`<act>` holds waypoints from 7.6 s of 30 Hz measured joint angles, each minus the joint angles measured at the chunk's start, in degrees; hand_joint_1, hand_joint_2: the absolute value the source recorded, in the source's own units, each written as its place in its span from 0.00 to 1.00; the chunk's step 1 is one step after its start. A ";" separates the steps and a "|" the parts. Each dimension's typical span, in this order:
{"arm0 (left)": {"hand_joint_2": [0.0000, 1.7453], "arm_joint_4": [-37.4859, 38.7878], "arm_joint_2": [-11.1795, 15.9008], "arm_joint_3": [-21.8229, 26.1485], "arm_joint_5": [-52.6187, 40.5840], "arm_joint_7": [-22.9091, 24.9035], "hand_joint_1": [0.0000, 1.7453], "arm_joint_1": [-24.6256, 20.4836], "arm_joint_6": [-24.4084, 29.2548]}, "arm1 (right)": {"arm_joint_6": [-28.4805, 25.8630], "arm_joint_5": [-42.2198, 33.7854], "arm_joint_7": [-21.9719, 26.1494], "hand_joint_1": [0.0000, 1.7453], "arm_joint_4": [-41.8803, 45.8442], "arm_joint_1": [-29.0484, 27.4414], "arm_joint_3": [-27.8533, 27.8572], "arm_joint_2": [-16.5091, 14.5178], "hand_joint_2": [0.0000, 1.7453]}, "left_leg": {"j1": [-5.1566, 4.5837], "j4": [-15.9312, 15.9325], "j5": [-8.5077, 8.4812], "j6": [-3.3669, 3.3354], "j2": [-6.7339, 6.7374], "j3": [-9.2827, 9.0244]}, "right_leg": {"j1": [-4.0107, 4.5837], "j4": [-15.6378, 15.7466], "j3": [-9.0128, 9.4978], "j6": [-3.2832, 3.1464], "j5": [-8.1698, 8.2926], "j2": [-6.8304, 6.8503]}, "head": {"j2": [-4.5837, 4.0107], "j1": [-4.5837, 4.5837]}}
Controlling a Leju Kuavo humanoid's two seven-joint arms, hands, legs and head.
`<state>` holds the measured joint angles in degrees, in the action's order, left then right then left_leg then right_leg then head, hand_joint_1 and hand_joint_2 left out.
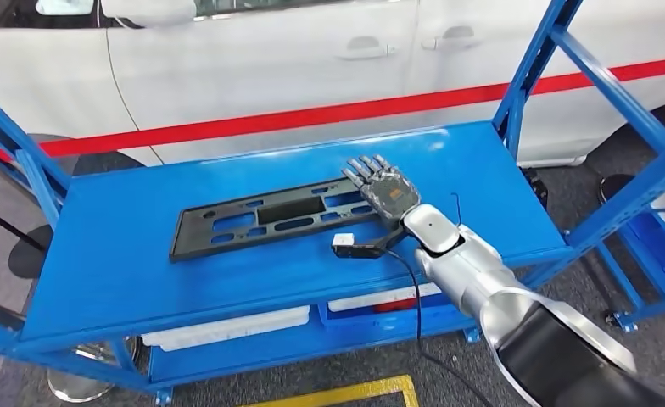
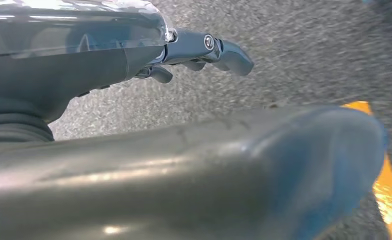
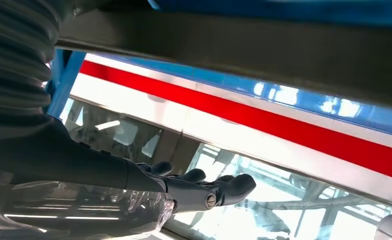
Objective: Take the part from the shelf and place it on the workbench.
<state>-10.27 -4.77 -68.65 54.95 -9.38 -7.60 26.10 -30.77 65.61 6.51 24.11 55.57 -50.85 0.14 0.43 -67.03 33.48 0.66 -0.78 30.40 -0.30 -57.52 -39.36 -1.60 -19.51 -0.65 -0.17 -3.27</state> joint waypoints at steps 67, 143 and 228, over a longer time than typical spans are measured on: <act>0.00 0.00 -0.24 1.67 3.55 -3.05 0.00 -0.26 3.71 | 33.41 -80.96 13.17 1.00 9.41 17.23 26.25 -1.07 1.00 | -0.23 8.73 -8.62 -1.51 0.05 3.67 | -0.06 -0.21 2.11 2.56 -2.20 -0.12 | -0.01 0.02; 1.00 -0.07 0.31 14.13 6.45 -12.67 0.00 -3.07 -14.35 | 31.38 -90.27 22.40 1.00 19.55 1.85 18.33 4.45 1.00 | -0.42 8.55 -8.58 -1.56 0.07 3.76 | -0.30 -0.17 2.08 2.69 -2.12 -0.09 | -0.01 0.02; 1.00 -0.07 -0.14 14.83 3.71 -13.31 0.00 -3.29 -9.74 | 41.48 -91.16 18.82 1.00 9.78 7.79 23.70 -4.67 1.00 | 0.02 5.73 -8.03 0.14 0.38 6.44 | -0.38 -0.17 4.25 0.94 -4.13 0.49 | 0.00 0.01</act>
<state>-10.34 -4.91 -53.82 58.66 -22.69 -10.89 16.36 10.71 -25.55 25.33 33.88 63.36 -27.15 -4.54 0.46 -61.30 25.45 0.80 -0.40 36.85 -0.69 -57.69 -35.10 -0.67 -23.64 -0.16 -0.17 -3.26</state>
